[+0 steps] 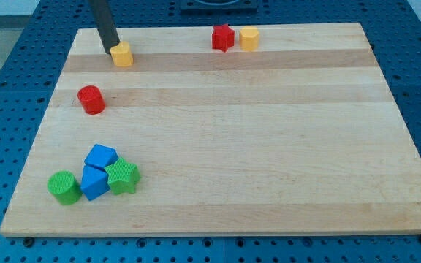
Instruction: Place the heart diagonal to the bottom left of the hexagon
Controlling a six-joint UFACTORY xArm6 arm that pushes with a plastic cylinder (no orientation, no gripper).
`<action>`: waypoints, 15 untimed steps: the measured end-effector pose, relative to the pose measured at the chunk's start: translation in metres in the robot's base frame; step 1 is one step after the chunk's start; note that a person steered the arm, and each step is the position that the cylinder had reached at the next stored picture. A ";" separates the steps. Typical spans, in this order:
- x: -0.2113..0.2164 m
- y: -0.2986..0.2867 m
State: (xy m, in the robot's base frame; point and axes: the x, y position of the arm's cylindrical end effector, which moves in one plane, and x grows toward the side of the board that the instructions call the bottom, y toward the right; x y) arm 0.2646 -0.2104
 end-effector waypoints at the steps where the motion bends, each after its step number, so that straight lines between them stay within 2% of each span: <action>1: 0.016 0.000; 3: 0.048 0.013; 7: 0.043 0.145; 8: 0.039 0.136; 10: 0.032 0.080; 11: 0.017 0.081; 15: 0.019 0.189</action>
State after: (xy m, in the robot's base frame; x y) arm 0.2837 -0.0210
